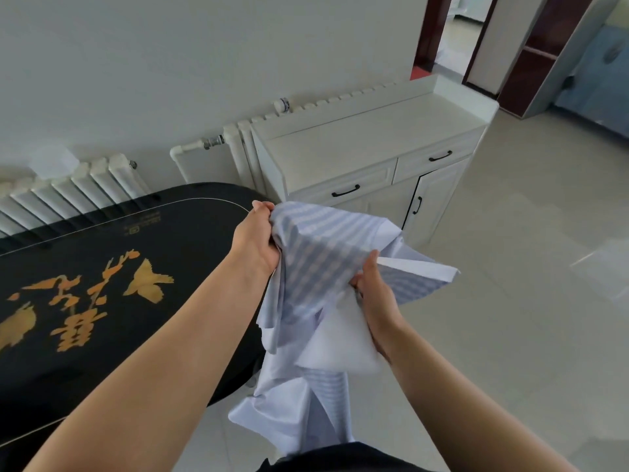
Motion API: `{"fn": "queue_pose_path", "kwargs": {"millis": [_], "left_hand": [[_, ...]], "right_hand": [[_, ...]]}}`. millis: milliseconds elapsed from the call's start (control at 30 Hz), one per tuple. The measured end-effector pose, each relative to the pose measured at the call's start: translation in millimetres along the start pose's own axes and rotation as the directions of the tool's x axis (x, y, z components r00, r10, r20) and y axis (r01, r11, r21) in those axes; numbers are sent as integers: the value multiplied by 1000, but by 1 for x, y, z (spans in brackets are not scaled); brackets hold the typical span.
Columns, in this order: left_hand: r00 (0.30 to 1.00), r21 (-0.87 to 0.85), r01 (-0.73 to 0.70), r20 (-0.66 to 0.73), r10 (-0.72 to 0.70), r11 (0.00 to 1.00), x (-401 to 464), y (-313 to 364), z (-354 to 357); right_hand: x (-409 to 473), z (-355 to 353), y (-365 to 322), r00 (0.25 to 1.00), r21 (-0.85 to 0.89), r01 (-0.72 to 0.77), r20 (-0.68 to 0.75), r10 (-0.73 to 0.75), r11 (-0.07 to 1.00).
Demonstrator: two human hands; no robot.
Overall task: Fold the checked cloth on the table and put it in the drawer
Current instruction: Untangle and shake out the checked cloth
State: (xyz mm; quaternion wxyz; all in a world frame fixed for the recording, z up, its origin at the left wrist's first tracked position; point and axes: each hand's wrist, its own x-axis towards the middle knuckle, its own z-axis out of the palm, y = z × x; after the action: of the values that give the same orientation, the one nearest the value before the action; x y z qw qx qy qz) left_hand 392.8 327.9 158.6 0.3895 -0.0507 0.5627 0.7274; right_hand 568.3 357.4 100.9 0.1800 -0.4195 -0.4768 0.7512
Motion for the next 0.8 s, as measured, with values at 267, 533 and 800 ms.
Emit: {"fn": "queue_pose_path", "kwargs": {"millis": [267, 533, 800], "left_hand": [[973, 268, -124, 220, 65, 955, 8, 2, -13], [385, 467, -877, 826, 412, -115, -17, -70, -80], [637, 519, -771, 611, 470, 369, -44, -71, -60]], "right_hand": [[9, 14, -18, 993, -30, 79, -84, -81, 996], [17, 20, -77, 995, 184, 15, -104, 4, 983], [13, 35, -77, 976, 243, 120, 148, -159, 962]]}}
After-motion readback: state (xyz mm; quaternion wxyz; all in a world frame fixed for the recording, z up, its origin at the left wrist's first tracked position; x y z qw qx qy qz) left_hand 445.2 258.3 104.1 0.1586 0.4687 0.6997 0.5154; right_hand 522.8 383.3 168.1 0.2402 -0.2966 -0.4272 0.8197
